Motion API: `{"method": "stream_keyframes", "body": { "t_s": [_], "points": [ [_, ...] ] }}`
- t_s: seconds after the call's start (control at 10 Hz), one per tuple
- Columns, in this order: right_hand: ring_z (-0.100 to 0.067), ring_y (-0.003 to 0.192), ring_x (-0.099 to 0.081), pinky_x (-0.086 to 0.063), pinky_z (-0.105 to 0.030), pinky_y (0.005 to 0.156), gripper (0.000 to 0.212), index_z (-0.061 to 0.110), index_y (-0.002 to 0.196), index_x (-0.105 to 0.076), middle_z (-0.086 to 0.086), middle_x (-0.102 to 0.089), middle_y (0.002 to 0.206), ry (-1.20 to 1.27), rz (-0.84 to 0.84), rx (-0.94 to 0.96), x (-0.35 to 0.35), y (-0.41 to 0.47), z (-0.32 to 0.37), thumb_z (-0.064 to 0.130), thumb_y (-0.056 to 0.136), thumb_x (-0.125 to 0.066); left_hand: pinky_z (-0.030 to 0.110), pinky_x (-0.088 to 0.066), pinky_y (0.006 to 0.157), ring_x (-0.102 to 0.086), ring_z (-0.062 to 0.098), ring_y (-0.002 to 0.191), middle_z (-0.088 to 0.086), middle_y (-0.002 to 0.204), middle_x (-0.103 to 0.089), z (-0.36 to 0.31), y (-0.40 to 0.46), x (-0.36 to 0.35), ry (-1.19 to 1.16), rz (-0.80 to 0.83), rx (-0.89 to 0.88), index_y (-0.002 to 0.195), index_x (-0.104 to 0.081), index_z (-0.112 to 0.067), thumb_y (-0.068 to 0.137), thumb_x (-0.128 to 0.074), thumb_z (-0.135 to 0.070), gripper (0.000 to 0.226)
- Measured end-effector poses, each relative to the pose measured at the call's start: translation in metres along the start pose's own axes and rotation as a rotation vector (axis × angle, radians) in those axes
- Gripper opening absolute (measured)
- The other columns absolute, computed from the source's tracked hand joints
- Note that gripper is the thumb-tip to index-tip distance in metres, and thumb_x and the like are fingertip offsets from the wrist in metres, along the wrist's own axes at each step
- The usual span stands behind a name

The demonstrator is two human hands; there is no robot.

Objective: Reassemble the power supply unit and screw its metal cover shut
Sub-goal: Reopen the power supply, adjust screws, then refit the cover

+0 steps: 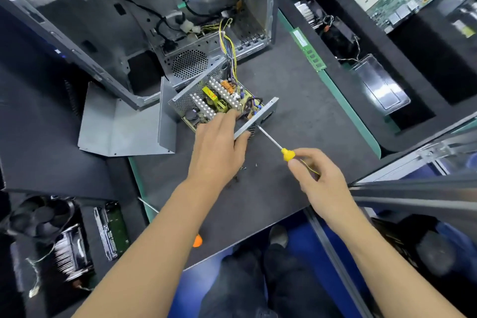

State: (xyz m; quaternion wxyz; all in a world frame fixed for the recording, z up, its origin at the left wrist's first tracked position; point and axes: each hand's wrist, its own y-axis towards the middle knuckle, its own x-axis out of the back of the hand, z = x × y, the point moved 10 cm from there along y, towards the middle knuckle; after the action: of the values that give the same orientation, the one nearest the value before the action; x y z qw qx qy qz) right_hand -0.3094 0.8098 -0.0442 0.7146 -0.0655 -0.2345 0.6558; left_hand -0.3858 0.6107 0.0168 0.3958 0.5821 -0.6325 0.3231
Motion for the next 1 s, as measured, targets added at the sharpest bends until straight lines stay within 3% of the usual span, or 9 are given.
{"method": "stream_keyframes", "body": {
  "t_s": [0.2, 0.3, 0.4, 0.5, 0.6, 0.7, 0.8, 0.9, 1.0],
  "points": [
    [-0.025, 0.059, -0.048, -0.044, -0.033, 0.054, 0.022, 0.006, 0.106, -0.071, -0.005, -0.053, 0.071, -0.738, -0.384, 0.650, -0.004, -0.024, 0.057, 0.021, 0.098, -0.057, 0.039, -0.044, 0.088, -0.057, 0.027, 0.105, 0.004, 0.114, -0.064, 0.006, 0.008, -0.010, -0.160, 0.078, 0.029, 0.141, -0.051, -0.015, 0.097, -0.063, -0.027, 0.047],
    [-0.018, 0.051, -0.036, -0.037, -0.030, 0.046, 0.025, 0.012, 0.090, -0.073, 0.002, -0.044, 0.062, -0.397, -0.136, 0.390, -0.009, -0.004, 0.035, 0.028, 0.099, -0.056, 0.036, -0.038, 0.087, -0.058, 0.029, 0.106, 0.006, 0.117, -0.067, 0.005, 0.007, -0.006, -0.176, -0.012, 0.045, 0.141, -0.053, -0.013, 0.096, -0.064, -0.020, 0.047],
    [-0.010, 0.046, -0.023, -0.022, -0.021, 0.040, 0.036, 0.015, 0.091, -0.074, 0.004, -0.035, 0.061, 0.530, 0.270, -0.381, -0.036, 0.000, -0.018, 0.047, 0.094, -0.058, 0.035, -0.042, 0.080, -0.061, 0.032, 0.099, 0.009, 0.111, -0.069, 0.003, 0.005, -0.003, -0.178, -0.072, 0.033, 0.135, -0.059, -0.008, 0.093, -0.068, -0.016, 0.044],
    [-0.013, 0.053, -0.039, -0.034, -0.026, 0.050, 0.023, 0.029, 0.099, -0.068, 0.006, -0.046, 0.067, 0.041, 0.255, -0.081, -0.022, 0.008, -0.001, 0.047, 0.085, -0.068, 0.036, -0.046, 0.074, -0.061, 0.032, 0.088, 0.009, 0.104, -0.069, 0.002, 0.005, -0.004, -0.172, -0.071, -0.001, 0.131, -0.061, -0.006, 0.092, -0.069, -0.016, 0.041],
    [-0.021, 0.062, -0.050, -0.046, -0.031, 0.057, 0.013, 0.015, 0.100, -0.070, 0.000, -0.053, 0.072, -0.655, -0.203, 0.538, -0.003, -0.011, 0.053, 0.026, 0.095, -0.066, 0.030, -0.040, 0.071, -0.059, 0.026, 0.085, 0.007, 0.100, -0.069, 0.002, 0.004, -0.003, -0.170, -0.095, -0.015, 0.129, -0.062, -0.006, 0.091, -0.069, -0.016, 0.040],
    [-0.017, 0.048, -0.037, -0.035, -0.028, 0.045, 0.025, 0.016, 0.088, -0.073, 0.007, -0.039, 0.056, -0.426, -0.071, 0.359, -0.010, 0.001, 0.037, 0.037, 0.094, -0.061, 0.033, -0.046, 0.069, -0.061, 0.030, 0.082, 0.008, 0.099, -0.069, 0.002, 0.005, -0.003, -0.186, -0.107, -0.024, 0.129, -0.062, -0.005, 0.090, -0.068, -0.016, 0.041],
    [-0.009, 0.042, -0.020, -0.019, -0.020, 0.037, 0.037, 0.013, 0.088, -0.076, 0.006, -0.028, 0.054, 0.567, 0.302, -0.474, -0.043, 0.005, -0.015, 0.048, 0.086, -0.063, 0.032, -0.044, 0.068, -0.060, 0.029, 0.082, 0.009, 0.097, -0.069, 0.004, 0.008, 0.000, -0.168, -0.133, -0.041, 0.128, -0.063, -0.003, 0.090, -0.069, -0.015, 0.041],
    [-0.016, 0.048, -0.038, -0.033, -0.022, 0.043, 0.026, 0.017, 0.089, -0.072, 0.003, -0.051, 0.058, 0.206, 0.122, -0.092, -0.011, 0.023, 0.005, 0.043, 0.090, -0.068, 0.032, -0.044, 0.068, -0.060, 0.029, 0.081, 0.009, 0.092, -0.068, 0.002, 0.007, 0.000, -0.164, -0.141, -0.050, 0.127, -0.063, -0.002, 0.089, -0.067, -0.016, 0.040],
    [-0.025, 0.056, -0.052, -0.044, -0.032, 0.051, 0.029, 0.016, 0.090, -0.071, 0.002, -0.060, 0.062, -0.702, -0.242, 0.497, 0.003, 0.008, 0.059, 0.037, 0.100, -0.053, 0.034, -0.047, 0.071, -0.063, 0.030, 0.086, 0.009, 0.096, -0.069, 0.002, 0.006, 0.001, -0.159, -0.171, -0.033, 0.127, -0.063, -0.001, 0.089, -0.068, -0.014, 0.041]
  ]
}}
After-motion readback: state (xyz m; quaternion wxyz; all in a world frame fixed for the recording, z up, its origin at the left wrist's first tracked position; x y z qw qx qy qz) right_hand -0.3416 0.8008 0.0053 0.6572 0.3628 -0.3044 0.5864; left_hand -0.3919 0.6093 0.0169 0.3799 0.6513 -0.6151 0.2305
